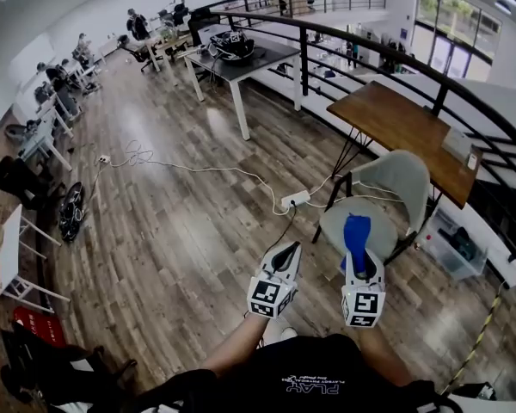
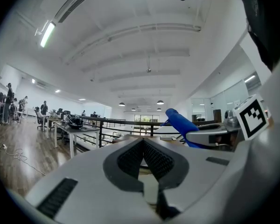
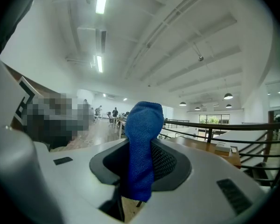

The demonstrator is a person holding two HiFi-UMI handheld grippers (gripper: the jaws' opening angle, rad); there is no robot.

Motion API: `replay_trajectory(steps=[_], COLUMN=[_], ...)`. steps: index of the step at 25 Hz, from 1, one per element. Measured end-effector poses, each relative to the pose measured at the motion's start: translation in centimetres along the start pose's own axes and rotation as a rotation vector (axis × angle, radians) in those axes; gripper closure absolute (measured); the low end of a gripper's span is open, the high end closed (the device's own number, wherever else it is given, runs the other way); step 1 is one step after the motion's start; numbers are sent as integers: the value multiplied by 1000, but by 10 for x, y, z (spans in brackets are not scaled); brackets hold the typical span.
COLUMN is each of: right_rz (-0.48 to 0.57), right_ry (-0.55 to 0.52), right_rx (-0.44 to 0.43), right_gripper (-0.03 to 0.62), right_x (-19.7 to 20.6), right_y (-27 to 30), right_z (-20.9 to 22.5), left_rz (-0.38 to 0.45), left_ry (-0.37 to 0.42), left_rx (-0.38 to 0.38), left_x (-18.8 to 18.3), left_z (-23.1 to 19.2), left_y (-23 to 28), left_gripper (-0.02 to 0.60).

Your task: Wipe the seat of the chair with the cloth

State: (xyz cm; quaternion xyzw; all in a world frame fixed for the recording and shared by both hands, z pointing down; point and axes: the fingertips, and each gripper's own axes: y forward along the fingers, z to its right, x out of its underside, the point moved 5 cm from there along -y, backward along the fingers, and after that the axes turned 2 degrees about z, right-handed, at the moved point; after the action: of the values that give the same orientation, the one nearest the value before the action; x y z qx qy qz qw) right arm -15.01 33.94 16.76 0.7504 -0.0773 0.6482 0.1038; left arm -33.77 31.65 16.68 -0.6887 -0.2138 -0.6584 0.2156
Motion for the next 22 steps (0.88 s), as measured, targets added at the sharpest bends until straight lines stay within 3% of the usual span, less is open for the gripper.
replay_trajectory(steps=[11,22], right_rz=[-26,10], right_ry=[26,57], right_rx=[17,30], right_gripper=[474,474], right_x=[8,8], right_y=[18,83], right_z=[9,69], left_rz=[-24,-35], left_ry=[-30,-4], left_rx=[14,62], left_x=[8,0], left_z=[-12,-15], left_y=[24,116], left_gripper=[580,580])
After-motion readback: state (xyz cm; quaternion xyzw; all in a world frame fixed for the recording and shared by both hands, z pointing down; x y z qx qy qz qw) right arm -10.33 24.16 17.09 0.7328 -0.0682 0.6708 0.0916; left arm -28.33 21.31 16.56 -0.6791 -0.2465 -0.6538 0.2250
